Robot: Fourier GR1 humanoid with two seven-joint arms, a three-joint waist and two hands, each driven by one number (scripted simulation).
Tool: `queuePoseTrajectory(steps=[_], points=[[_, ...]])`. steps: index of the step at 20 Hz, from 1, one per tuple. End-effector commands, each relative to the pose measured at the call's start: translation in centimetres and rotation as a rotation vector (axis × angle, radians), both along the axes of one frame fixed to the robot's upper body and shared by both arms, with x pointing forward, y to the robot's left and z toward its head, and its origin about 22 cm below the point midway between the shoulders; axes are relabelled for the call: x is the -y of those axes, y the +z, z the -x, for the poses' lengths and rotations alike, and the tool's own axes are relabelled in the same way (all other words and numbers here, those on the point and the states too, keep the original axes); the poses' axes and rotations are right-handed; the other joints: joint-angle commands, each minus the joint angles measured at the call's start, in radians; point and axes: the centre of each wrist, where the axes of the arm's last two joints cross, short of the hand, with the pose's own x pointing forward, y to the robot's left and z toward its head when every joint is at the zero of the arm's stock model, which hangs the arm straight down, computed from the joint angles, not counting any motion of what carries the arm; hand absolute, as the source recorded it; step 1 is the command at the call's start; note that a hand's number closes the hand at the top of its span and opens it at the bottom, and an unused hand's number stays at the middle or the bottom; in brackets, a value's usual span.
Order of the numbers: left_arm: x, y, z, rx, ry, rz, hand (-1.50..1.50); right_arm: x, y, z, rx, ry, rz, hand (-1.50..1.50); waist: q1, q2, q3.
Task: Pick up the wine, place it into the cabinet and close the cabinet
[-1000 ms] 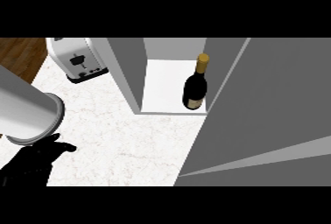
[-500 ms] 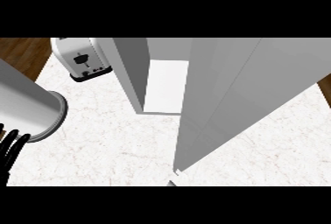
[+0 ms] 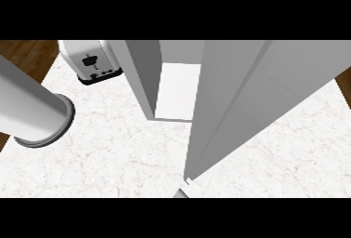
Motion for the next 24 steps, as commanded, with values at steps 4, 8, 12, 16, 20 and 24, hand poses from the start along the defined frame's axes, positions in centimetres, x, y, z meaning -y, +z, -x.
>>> queuePoseTrajectory(steps=[4,8,12,16,20,24], points=[[-2.6,1.0,0.3,0.013,-0.018,0.011,-1.5,-5.6,1.5,-4.1,0.005,-0.074,-0.063,1.5,0.019,0.009,0.001],[-3.7,0.4,1.0,0.007,0.002,0.013,-1.5,-7.5,3.5,-8.3,0.03,-0.176,-0.07,1.5,0.015,0.011,0.002],[-3.9,0.7,1.3,0.006,-0.032,0.007,-1.5,-8.9,4.8,-12.5,0.01,-0.171,-0.064,1.5,0.023,0.016,0.004],[-5.0,1.3,1.2,0.029,0.01,-0.01,-1.5,-9.2,5.4,-15.6,-0.009,-0.106,-0.03,1.5,0.002,0.014,0.005],[-5.5,1.1,1.8,0.019,-0.022,-0.013,-1.5,-8.9,6.5,-18.9,-0.025,-0.026,0.033,1.5,0.005,0.016,0.005],[-5.8,1.7,0.9,0.014,-0.019,-0.014,-1.5,-10.3,3.8,-18.9,-0.168,0.236,0.227,1.5,0.021,0.023,0.005]])
